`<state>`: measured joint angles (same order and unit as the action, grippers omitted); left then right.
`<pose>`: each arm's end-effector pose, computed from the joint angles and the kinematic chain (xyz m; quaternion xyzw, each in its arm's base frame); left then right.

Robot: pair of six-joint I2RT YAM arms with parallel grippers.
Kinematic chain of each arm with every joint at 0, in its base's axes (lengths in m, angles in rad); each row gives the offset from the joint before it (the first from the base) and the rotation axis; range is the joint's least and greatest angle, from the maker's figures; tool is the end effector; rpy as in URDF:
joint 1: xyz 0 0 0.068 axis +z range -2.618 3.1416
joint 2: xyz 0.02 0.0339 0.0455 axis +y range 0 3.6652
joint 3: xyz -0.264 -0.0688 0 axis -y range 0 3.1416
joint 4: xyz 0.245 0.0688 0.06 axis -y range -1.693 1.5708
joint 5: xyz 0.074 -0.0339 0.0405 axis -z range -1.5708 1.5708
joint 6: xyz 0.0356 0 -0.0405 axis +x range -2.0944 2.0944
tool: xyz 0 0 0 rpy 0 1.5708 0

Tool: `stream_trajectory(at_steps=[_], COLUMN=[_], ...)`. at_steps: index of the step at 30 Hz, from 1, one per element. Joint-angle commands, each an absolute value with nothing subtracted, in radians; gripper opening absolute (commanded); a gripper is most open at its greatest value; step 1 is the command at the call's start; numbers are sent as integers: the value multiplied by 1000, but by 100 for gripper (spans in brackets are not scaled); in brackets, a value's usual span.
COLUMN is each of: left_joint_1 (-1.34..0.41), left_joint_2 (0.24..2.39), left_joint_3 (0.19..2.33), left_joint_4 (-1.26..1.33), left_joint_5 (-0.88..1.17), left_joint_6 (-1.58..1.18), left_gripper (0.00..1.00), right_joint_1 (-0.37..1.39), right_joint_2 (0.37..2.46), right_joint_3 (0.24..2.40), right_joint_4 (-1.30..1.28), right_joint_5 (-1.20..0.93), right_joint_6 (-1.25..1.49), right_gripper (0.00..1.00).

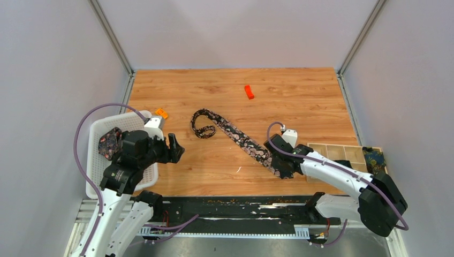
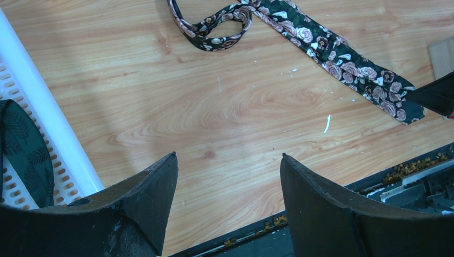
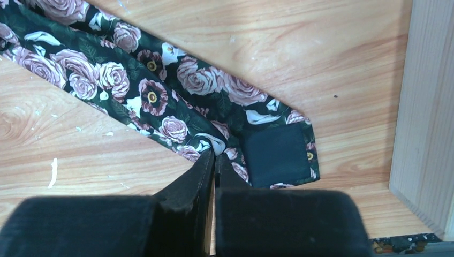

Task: Roll the ties
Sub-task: Flatten out the tie at the center of the board.

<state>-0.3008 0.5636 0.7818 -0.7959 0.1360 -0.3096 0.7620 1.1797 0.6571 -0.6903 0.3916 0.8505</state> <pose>0.1080 -0.0386 0.3065 0.0285 0.8773 -0.1998 0.4354 0.1534 0.1276 0.1871 0.0773 0.9628 -0.0065 0.2590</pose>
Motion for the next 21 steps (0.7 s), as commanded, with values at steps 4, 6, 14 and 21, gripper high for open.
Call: stream_trajectory(at_steps=[4, 6, 14, 21], left_joint_1=[-305, -305, -305, -305], left_joint_2=[557, 557, 557, 561], left_joint_3=[787, 787, 787, 787], left_joint_4=[-787, -787, -787, -787], left_joint_5=[130, 131, 127, 129], left_joint_6=[-307, -307, -308, -307], left_gripper=[77, 77, 77, 77], right_joint_1=[710, 700, 699, 700], right_joint_2=[1234, 1265, 1229, 1114], right_joint_3=[622, 622, 633, 644], right_joint_4=[-564, -561, -620, -711], right_joint_5=[383, 368, 309, 264], right_joint_6=[760, 758, 767, 786], right_gripper=[0, 0, 18, 31])
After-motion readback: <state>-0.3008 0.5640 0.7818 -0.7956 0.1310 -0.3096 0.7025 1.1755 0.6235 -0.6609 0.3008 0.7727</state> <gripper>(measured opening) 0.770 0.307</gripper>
